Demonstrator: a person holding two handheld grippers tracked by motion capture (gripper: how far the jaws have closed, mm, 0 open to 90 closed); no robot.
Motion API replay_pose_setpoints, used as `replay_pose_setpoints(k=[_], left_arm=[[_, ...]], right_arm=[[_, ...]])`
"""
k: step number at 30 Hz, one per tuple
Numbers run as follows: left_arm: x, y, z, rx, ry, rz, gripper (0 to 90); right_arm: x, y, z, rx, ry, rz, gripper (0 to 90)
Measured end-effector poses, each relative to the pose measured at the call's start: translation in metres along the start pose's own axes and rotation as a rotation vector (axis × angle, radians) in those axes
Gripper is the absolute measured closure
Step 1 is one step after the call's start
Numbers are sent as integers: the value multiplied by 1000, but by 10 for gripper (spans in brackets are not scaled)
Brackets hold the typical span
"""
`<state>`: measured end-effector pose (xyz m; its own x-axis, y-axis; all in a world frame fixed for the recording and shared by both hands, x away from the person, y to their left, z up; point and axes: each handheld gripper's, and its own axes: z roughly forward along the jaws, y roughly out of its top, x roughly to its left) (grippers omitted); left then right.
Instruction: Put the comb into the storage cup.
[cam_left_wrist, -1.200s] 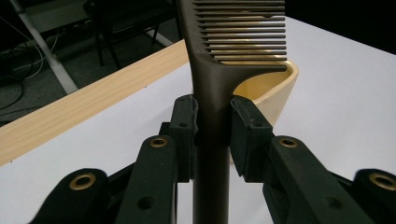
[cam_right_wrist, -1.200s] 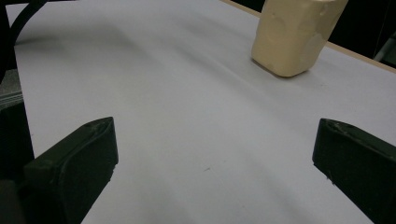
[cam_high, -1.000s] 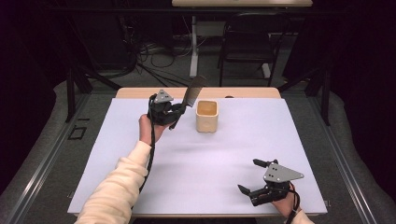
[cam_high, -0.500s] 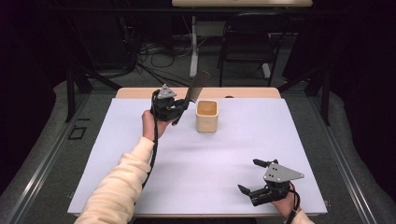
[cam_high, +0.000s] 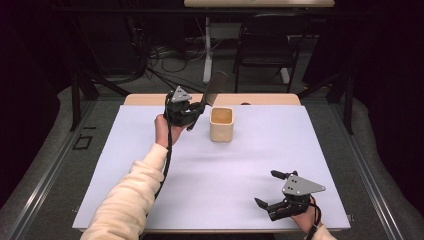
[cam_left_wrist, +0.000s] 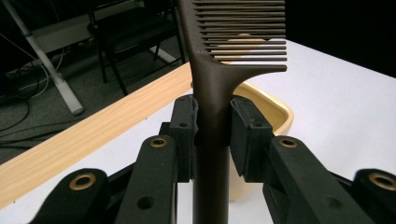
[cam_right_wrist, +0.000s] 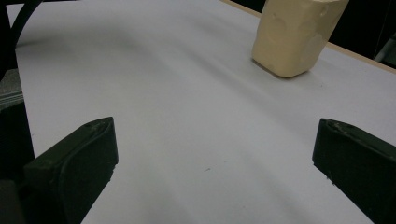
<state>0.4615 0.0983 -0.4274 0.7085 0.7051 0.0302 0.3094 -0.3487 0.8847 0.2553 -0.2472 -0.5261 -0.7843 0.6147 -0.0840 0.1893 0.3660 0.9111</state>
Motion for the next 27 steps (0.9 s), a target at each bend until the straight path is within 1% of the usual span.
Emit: replay_pose_setpoints(k=[11,20,27], left_arm=[[-2,8,3,-23,8,5,721],[-2,13,8,-41,9,-5,721],[-2,14,12,-45,12,-13,721]], right_arm=[[0,0,0,-2,-1,2,0],[0,0,0,-2,0,1,0],[0,0,0,-4,-1,3,0]])
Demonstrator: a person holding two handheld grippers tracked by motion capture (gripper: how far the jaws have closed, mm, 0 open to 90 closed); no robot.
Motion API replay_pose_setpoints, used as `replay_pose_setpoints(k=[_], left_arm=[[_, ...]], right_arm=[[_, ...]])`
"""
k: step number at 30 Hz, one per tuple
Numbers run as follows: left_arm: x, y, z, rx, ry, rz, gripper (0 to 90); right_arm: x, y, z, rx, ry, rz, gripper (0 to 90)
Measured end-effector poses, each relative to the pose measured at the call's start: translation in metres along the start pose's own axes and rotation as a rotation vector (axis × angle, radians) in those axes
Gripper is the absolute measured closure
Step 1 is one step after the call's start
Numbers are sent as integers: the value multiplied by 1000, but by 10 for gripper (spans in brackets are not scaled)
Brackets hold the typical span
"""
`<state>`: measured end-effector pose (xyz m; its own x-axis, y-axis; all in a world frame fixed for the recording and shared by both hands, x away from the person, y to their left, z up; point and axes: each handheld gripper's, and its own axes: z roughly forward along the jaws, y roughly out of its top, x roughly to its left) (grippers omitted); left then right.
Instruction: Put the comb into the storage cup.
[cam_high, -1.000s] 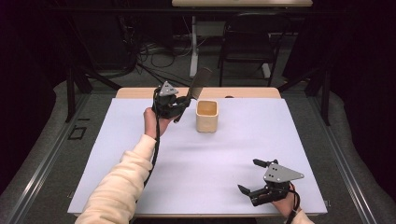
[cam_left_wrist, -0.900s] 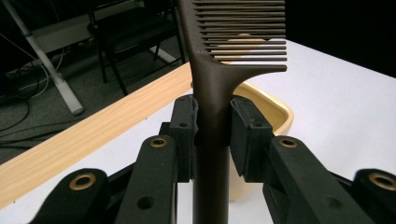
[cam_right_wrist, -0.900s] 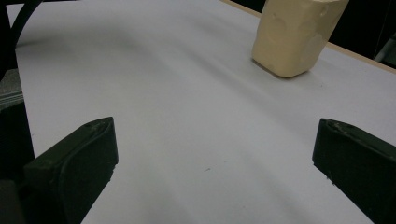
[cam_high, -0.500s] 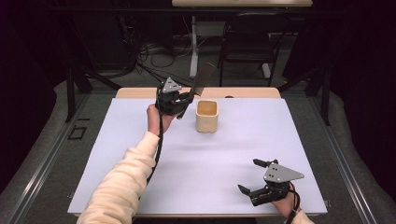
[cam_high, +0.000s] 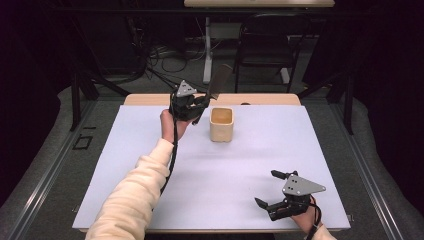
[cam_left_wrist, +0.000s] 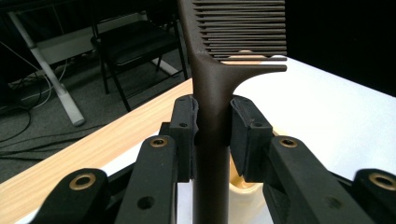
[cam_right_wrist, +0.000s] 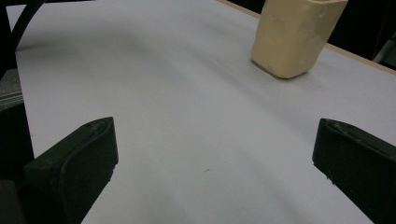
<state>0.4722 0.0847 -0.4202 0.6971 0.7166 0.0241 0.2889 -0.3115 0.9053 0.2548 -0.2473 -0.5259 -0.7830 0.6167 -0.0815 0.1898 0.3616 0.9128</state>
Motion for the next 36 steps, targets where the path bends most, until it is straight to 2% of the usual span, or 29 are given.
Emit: replay_pose_setpoints(k=[36], left_arm=[[-8,15,22,-62,7,0,721]], right_arm=[[0,0,0,-1,2,2,0]])
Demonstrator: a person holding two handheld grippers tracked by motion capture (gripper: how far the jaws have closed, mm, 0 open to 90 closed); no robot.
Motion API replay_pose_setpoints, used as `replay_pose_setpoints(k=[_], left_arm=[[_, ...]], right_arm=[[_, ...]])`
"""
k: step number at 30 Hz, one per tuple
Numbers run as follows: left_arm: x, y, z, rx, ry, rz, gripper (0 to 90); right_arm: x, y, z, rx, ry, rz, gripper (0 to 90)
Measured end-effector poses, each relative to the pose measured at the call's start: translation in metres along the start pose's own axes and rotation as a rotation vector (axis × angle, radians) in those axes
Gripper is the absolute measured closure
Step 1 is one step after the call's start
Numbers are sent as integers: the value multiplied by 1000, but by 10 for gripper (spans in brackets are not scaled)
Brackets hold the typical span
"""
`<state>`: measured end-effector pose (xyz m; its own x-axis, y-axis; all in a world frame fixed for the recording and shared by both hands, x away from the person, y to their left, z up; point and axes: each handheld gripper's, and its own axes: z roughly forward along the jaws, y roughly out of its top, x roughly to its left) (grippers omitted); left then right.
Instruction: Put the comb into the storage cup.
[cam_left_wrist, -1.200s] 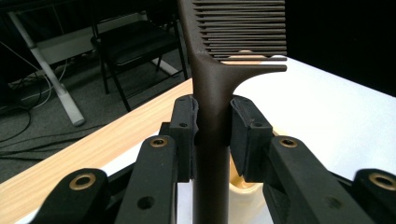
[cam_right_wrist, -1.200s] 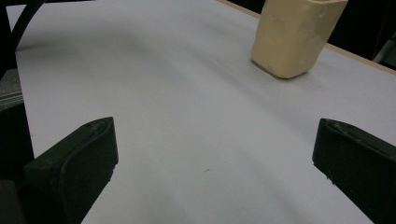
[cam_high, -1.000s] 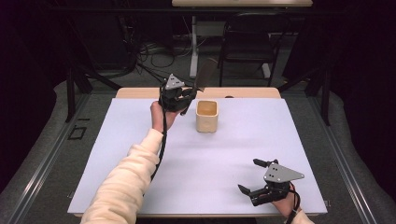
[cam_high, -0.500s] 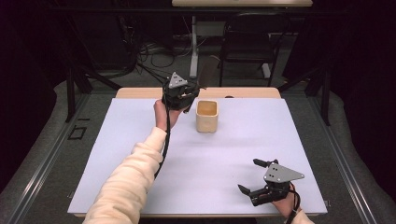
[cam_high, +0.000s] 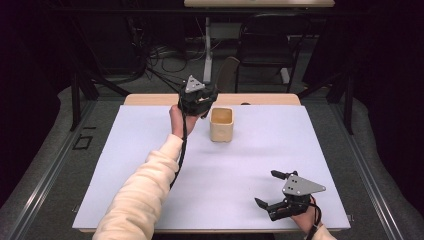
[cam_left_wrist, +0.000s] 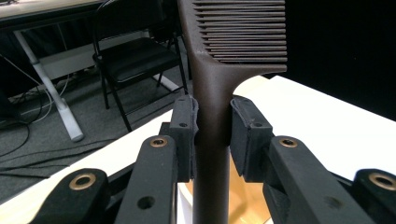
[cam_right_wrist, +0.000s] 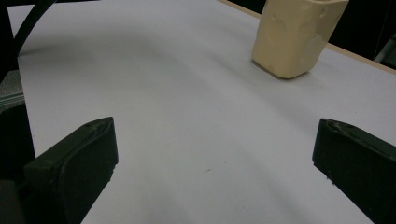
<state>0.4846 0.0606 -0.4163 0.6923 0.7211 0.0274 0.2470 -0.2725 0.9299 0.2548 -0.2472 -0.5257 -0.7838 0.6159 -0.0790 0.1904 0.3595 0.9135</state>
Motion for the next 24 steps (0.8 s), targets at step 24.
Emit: replay_pose_setpoints(k=[24], left_arm=[[-11,11,19,-35,-18,1,721]], right_arm=[[0,0,0,-2,3,-2,0]])
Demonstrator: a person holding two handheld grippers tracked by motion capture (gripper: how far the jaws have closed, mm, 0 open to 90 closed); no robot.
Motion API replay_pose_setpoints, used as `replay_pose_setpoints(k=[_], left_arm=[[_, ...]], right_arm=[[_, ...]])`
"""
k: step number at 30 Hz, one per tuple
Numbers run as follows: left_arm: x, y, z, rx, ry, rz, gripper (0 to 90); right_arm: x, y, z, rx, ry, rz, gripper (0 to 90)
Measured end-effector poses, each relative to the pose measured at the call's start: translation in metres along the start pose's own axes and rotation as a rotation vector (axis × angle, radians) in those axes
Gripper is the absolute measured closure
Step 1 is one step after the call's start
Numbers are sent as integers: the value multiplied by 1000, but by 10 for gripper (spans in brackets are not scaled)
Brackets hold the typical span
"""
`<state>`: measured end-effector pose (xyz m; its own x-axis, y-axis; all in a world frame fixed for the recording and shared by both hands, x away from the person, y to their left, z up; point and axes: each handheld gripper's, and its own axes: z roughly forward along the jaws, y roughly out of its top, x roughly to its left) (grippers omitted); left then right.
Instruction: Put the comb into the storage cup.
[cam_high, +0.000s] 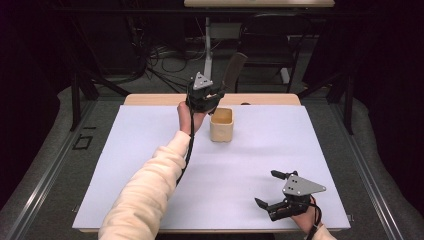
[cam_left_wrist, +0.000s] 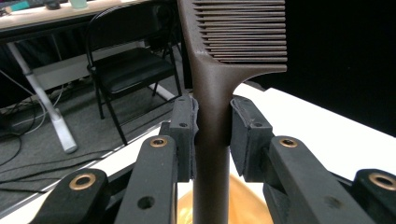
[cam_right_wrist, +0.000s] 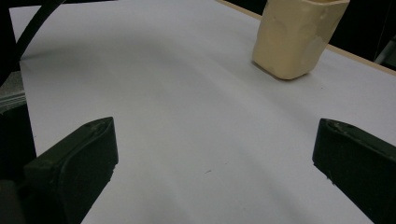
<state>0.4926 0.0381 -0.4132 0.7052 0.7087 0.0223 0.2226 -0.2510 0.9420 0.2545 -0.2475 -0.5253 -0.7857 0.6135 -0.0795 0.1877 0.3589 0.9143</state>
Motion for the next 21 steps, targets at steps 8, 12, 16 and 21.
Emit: replay_pose_setpoints(k=[8,12,16,21], left_arm=[[-3,-1,7,-5,-9,-5,721],[-4,-2,9,-9,-16,-9,721],[-3,-4,12,-16,-24,-20,721],[-4,-6,15,-20,-26,-31,720]], right_arm=[[1,0,0,-2,3,0,0],[1,0,0,0,3,1,0],[1,0,0,-1,1,-4,0],[1,0,0,-1,3,-2,0]])
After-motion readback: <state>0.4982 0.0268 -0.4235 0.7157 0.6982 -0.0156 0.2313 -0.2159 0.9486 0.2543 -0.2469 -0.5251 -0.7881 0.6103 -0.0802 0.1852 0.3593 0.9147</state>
